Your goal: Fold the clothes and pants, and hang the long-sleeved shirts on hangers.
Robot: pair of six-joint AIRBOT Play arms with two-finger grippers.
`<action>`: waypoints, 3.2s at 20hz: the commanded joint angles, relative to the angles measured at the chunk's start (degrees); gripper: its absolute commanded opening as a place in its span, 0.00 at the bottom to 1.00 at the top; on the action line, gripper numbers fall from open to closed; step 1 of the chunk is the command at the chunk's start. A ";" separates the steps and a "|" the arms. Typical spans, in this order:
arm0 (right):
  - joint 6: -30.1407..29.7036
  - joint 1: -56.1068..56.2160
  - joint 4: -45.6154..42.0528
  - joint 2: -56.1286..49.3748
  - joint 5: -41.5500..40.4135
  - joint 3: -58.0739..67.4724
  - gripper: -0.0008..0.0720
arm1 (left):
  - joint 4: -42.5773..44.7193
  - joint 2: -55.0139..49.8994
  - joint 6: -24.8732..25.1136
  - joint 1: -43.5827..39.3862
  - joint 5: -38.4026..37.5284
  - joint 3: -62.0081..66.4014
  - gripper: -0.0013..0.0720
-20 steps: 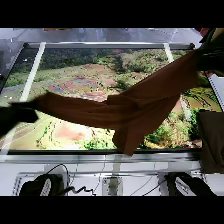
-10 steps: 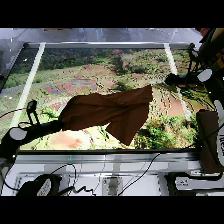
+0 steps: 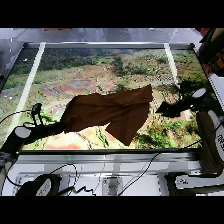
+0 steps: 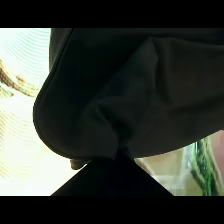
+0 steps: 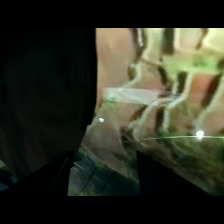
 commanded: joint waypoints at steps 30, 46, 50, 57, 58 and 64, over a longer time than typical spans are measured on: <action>-0.48 0.00 -29.90 20.02 -3.74 4.59 0.03 | 3.61 -0.20 -1.01 -2.56 -24.57 2.71 0.75; -0.48 0.00 -25.16 20.04 -3.32 4.76 0.03 | -13.70 -15.72 6.95 -25.29 -10.88 -5.09 0.05; -1.36 0.00 -18.21 22.29 -4.07 7.65 0.03 | -13.46 -10.16 7.10 -21.27 -10.86 9.44 0.05; -2.01 0.00 -10.69 37.07 -11.08 21.11 0.03 | -13.51 6.21 7.10 1.36 -6.40 44.72 0.05; -2.01 0.00 -9.46 39.80 -12.50 23.02 0.03 | -13.49 8.98 7.10 3.54 -3.89 47.58 0.05; -1.81 0.00 -7.34 54.10 -16.00 29.57 0.03 | -5.66 24.72 7.08 8.41 16.31 49.59 0.05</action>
